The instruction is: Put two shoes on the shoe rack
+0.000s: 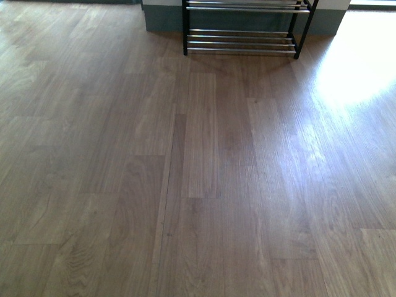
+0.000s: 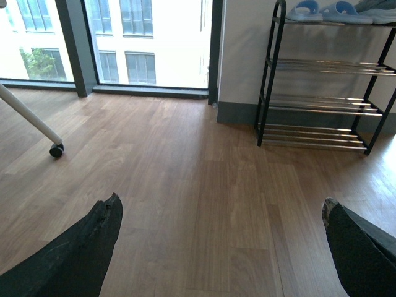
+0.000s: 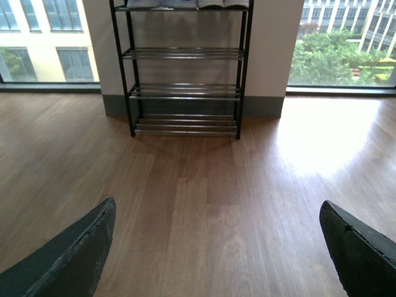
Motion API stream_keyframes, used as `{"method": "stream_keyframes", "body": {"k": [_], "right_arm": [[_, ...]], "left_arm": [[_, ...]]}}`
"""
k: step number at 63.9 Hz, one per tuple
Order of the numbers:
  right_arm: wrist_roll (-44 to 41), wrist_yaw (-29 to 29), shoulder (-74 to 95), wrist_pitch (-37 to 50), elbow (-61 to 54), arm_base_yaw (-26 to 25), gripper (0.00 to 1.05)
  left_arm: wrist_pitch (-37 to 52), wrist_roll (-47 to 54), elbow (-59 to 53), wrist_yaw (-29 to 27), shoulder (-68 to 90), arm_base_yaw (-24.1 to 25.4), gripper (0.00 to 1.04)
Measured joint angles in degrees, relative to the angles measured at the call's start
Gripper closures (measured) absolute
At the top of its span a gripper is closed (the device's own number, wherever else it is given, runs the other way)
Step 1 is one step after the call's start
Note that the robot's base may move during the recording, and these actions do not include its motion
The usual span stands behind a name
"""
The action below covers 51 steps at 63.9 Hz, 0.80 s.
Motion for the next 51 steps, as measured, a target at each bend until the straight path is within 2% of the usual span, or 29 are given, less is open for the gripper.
{"method": "stream_keyframes", "body": {"k": [51], "right_arm": [[0.0,0.0,0.0,0.0,0.0,0.0,0.09]], "left_arm": [[0.0,0.0,0.0,0.0,0.0,0.0,0.09]]}}
